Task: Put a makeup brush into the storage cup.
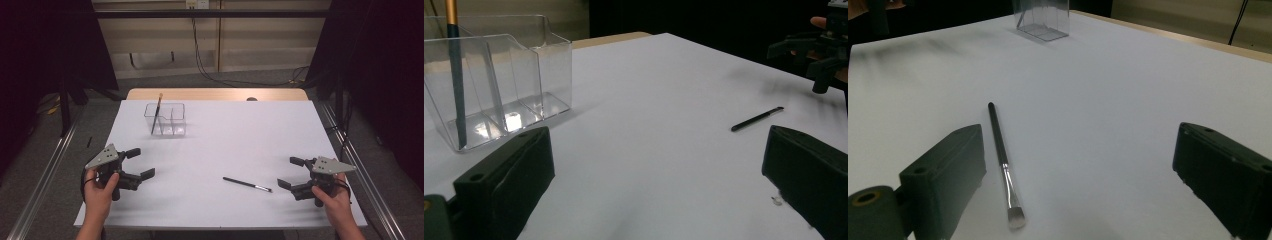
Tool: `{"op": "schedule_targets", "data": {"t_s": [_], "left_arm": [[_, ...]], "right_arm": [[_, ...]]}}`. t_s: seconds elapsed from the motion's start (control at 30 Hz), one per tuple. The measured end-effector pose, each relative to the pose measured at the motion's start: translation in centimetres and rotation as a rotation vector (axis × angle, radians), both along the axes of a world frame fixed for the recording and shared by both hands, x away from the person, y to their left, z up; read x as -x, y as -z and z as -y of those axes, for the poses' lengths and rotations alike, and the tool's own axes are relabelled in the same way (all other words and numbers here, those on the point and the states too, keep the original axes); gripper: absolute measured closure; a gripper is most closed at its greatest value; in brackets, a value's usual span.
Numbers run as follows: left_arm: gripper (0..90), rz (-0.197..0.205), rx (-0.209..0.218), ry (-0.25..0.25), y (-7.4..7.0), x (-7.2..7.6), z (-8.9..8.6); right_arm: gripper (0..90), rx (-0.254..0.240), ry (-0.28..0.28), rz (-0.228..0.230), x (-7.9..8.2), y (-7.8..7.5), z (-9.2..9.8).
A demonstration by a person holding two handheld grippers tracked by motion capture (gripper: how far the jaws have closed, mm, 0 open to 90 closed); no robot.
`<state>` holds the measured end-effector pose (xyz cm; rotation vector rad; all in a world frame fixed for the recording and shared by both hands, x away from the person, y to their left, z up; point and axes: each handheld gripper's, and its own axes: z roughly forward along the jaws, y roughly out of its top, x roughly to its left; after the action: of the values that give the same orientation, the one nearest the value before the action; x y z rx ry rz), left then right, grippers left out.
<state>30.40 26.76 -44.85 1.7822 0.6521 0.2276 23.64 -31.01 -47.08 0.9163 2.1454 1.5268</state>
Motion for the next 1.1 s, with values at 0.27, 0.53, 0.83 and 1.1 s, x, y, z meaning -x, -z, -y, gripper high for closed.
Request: {"op": "schedule_targets", "data": {"t_s": [0.27,0.53,0.83,1.1], "left_arm": [[0.3,0.003,0.005,0.0,0.1,-0.1,-0.2],[0.3,0.005,0.002,0.002,0.1,0.0,-0.1],[0.3,0.004,0.004,0.0,0.1,0.3,-0.1],[0.3,-0.002,0.004,0.001,0.2,0.4,0.0]], "right_arm": [[5.8,-0.01,0.01,0.004,-0.1,-0.3,-0.5],[5.7,-0.018,0.004,0.004,-0.6,-0.5,-1.0],[5.7,-0.019,0.001,-0.001,-1.3,-0.9,-1.7],[5.5,-0.009,-0.025,-0.027,-2.0,-1.1,-2.9]]}}
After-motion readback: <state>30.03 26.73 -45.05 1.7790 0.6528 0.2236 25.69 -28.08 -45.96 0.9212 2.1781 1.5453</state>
